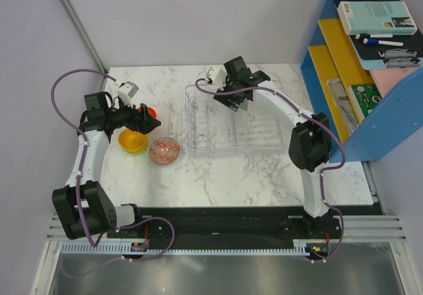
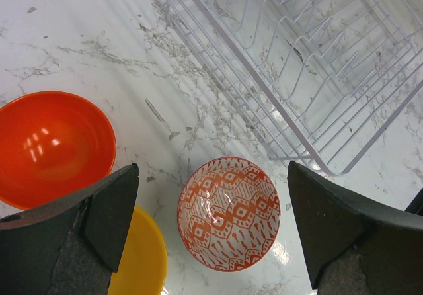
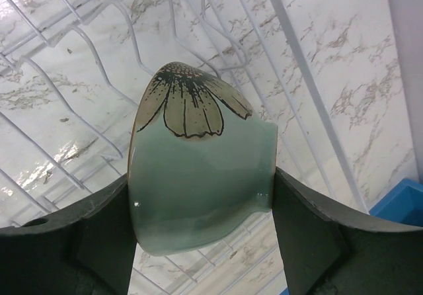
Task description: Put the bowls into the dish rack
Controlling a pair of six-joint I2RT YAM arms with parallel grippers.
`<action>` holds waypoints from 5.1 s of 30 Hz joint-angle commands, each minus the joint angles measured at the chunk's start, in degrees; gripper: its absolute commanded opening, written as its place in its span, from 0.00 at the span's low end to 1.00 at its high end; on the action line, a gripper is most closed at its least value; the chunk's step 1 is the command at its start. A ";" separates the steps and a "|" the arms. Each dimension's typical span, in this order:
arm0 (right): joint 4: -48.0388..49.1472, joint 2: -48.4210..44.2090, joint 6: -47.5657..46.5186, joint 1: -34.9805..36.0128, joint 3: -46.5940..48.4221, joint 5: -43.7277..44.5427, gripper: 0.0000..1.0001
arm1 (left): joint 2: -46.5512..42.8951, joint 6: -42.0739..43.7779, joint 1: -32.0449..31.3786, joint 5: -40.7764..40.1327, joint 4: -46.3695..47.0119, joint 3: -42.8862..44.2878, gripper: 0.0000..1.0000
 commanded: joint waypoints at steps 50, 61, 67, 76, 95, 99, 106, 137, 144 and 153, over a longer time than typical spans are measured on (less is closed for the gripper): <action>-9.71 17.04 -16.30 11.40 19.10 2.48 0.00 | -1.25 2.21 0.23 0.71 1.86 -0.04 1.00; -8.56 14.58 -13.75 11.31 17.96 2.91 0.75 | -1.33 2.30 0.23 0.62 1.86 -0.04 1.00; -9.26 15.45 -15.33 10.70 17.77 0.02 0.72 | -1.60 2.21 0.14 0.53 1.94 -0.12 1.00; -13.31 20.03 -16.91 10.26 22.97 -3.23 0.76 | -1.86 2.30 0.23 0.36 1.94 -0.04 1.00; 0.57 9.66 -11.29 11.75 15.76 7.83 0.98 | -2.04 2.30 0.23 0.44 1.86 -0.21 1.00; 4.44 7.11 -10.23 11.93 13.92 10.65 0.98 | -2.13 2.47 0.23 0.71 1.94 -0.21 1.00; 5.41 2.37 -9.09 12.54 10.76 13.29 0.98 | -1.42 1.95 0.23 1.76 1.86 0.58 1.00; 11.74 -28.22 -0.04 10.08 -16.93 16.10 0.98 | 38.02 3.96 -23.15 -36.89 5.37 36.16 0.99; 12.79 -31.91 0.23 9.73 -20.54 16.19 0.98 | 47.17 5.46 -23.76 -41.65 1.95 47.67 0.98; 14.99 -31.83 0.75 9.29 -21.94 17.33 0.98 | 56.57 5.20 -24.20 -48.24 -0.95 61.20 0.98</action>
